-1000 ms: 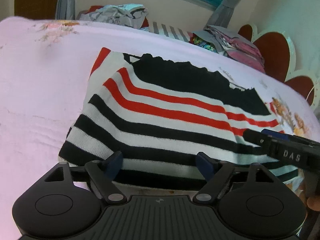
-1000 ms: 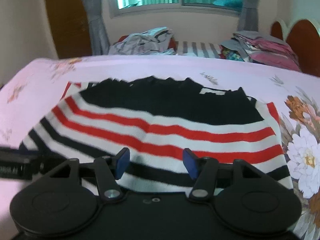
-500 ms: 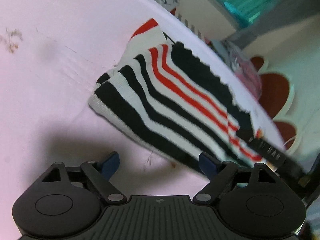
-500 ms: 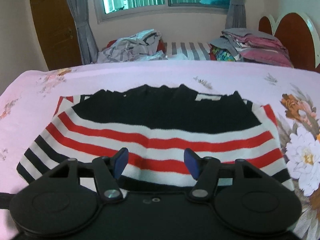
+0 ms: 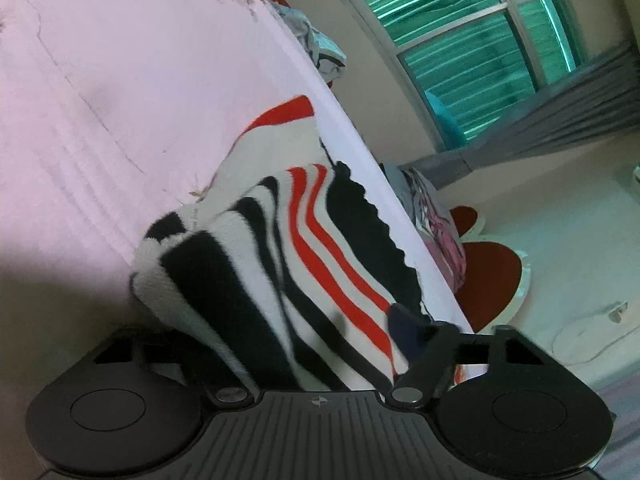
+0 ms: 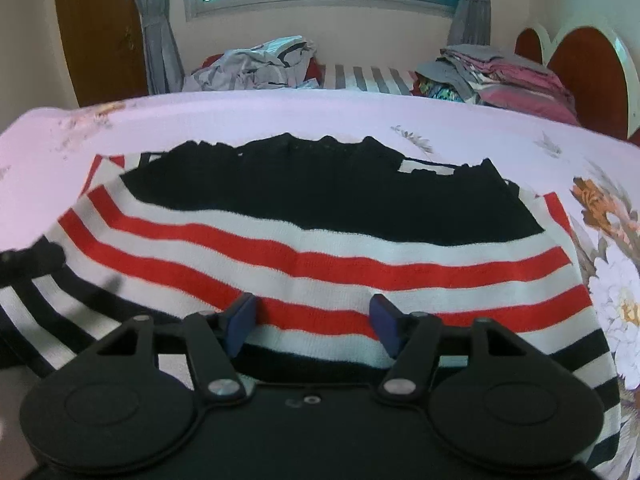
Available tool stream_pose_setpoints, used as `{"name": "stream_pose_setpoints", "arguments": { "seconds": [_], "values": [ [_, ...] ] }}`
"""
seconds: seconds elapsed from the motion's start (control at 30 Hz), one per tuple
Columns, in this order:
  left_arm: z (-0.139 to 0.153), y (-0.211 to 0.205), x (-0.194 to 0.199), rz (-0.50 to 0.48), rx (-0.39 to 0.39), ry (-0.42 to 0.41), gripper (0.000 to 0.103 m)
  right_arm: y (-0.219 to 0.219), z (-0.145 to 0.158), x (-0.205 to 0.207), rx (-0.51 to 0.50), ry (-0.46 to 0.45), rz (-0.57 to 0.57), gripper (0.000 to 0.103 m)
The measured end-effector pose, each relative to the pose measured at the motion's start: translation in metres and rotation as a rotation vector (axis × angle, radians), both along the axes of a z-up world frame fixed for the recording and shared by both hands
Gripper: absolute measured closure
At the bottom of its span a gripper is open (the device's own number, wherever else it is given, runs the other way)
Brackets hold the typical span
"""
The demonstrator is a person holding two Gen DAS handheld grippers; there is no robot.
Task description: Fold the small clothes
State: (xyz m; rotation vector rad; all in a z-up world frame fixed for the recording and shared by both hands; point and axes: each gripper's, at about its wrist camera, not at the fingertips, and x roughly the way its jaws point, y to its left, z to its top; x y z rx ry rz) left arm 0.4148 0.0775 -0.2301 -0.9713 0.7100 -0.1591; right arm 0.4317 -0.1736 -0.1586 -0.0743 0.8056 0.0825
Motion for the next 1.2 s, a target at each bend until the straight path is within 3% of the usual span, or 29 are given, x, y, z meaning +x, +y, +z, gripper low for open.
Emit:
{"name": "stream_pose_setpoints", "arguments": {
  "seconds": [0.27, 0.4, 0.53, 0.63, 0.77, 0.97, 1.1, 1.2],
  "values": [
    [-0.010, -0.001, 0.008, 0.053, -0.007, 0.035, 0.078, 0.006, -0.003, -0.002, -0.038, -0.012, 0.004, 0.039],
    [-0.008, -0.003, 0.006, 0.068, 0.004, 0.034, 0.083, 0.007, -0.004, -0.002, -0.053, -0.015, 0.015, 0.038],
    [0.003, -0.011, 0.004, 0.084, 0.059, 0.010, 0.085, 0.001, -0.003, -0.001, -0.043, -0.022, 0.043, 0.036],
    [0.024, -0.020, 0.000, 0.075, 0.135, -0.040, 0.086, -0.012, 0.003, -0.001, 0.027, -0.023, 0.063, 0.035],
    [0.065, -0.050, 0.007, 0.007, 0.236, -0.142, 0.086, -0.043, 0.015, -0.007, 0.139, -0.039, 0.045, 0.035],
    [0.114, -0.128, 0.020, -0.169, 0.330, -0.289, 0.086, -0.104, 0.033, -0.022, 0.196, -0.066, -0.001, 0.035],
    [0.121, -0.188, 0.021, -0.337, 0.379, -0.344, 0.086, -0.158, 0.036, -0.033, 0.230, -0.068, -0.085, 0.035],
    [0.105, -0.232, 0.018, -0.462, 0.433, -0.324, 0.086, -0.195, 0.032, -0.041, 0.227, -0.049, -0.155, 0.037]
  ]
}}
